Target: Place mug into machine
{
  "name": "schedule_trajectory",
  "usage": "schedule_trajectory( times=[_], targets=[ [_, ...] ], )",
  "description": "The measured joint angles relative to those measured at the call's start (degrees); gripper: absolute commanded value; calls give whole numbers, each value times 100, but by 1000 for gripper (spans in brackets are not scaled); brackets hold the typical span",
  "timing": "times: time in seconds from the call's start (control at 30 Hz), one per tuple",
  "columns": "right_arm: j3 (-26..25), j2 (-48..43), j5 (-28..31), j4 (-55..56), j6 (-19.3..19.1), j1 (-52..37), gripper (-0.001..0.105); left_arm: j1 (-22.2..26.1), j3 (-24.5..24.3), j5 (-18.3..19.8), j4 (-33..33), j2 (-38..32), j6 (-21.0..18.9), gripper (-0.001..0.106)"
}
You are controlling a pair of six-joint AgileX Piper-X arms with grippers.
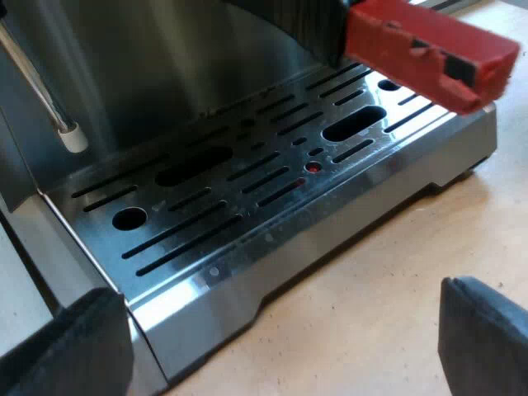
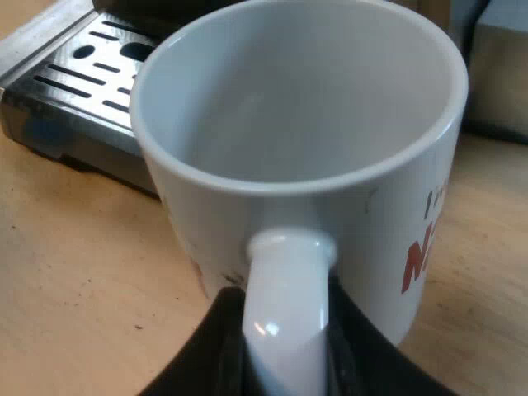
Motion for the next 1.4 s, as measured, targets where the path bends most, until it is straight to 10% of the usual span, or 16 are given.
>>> schedule_trajectory(
  times=[0.63, 1.4],
  targets=[
    [0, 2788, 2586, -3100, 987, 2790, 0, 0, 144, 412, -1632, 1161, 0, 77],
    [-1352, 5271, 2874, -4101, 1241, 2897, 0, 0, 160, 485, -1677, 1161, 0, 77]
  ],
)
